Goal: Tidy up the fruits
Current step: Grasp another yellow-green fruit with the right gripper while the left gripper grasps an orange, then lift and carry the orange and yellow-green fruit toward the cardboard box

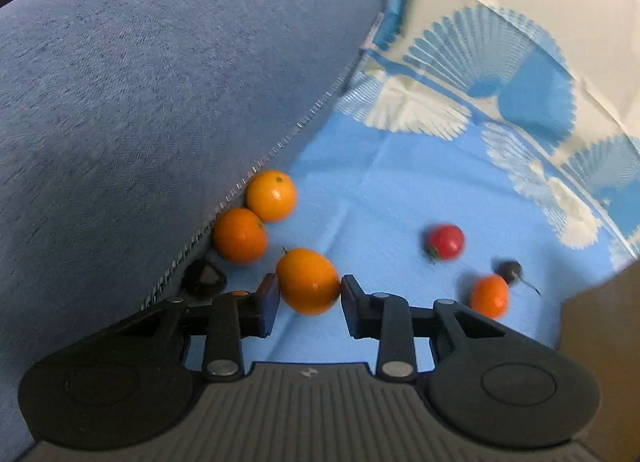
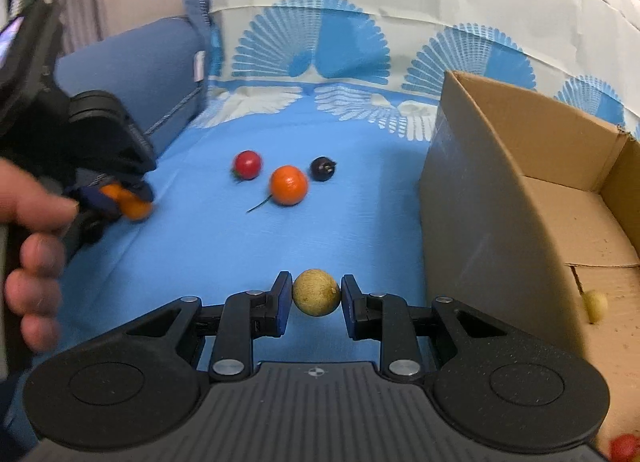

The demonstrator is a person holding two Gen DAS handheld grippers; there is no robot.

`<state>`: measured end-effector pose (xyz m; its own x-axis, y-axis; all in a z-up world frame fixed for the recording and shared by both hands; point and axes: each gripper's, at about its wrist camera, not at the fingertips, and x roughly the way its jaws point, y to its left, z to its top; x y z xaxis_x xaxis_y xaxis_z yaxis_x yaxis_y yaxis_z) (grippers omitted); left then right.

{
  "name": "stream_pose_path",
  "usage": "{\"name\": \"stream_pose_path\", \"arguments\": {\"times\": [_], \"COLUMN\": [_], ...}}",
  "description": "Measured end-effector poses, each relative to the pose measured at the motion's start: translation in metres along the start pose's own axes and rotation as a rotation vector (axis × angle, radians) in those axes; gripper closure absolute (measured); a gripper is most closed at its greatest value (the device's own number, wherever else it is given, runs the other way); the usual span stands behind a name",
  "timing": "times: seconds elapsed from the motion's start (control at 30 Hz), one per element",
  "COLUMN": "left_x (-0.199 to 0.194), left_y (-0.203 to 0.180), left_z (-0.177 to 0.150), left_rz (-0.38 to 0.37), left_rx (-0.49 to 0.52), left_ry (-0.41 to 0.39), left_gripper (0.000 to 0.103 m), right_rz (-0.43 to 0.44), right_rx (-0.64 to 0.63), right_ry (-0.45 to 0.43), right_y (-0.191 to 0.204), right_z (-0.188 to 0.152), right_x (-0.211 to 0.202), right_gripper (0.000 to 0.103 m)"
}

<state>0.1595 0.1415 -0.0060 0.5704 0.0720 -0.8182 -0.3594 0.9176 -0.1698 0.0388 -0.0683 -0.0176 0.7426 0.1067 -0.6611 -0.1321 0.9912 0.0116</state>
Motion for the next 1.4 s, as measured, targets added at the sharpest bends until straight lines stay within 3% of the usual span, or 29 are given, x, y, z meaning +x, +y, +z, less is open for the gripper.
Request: {"name": "stream_pose_path", "arguments": {"times": [0.2, 0.43, 0.87, 1.4], "left_x": [-0.032, -0.054, -0.034, -0.026], "left_y": [-0.014, -0.039, -0.049, -0.053], "left_z": [-0.019, -0.049, -0.073, -0.074], "left_rz": [-0.064, -0.154, -0.127, -0.106], "left_rx": [0.085, 0.255, 0.402, 0.412], "left_ry": [0.011, 0.069, 0.22, 0.221], "left_gripper": [0.066, 0.066, 0.066, 0.062], "right_rz": [0.04, 0.029, 0.089, 0.103], "right_rx": [-0.021, -0.013, -0.048, -0.07], "right_ry": [0.047, 0.153, 0.213, 0.212], "right_y": [0.002, 0.001, 0.0, -0.001], "right_z": [-0.019, -0.04, -0.052, -0.057], "right_x": [-0.029, -0.016, -0.008, -0.005], "right_gripper": [0.075, 0.075, 0.075, 0.076]}}
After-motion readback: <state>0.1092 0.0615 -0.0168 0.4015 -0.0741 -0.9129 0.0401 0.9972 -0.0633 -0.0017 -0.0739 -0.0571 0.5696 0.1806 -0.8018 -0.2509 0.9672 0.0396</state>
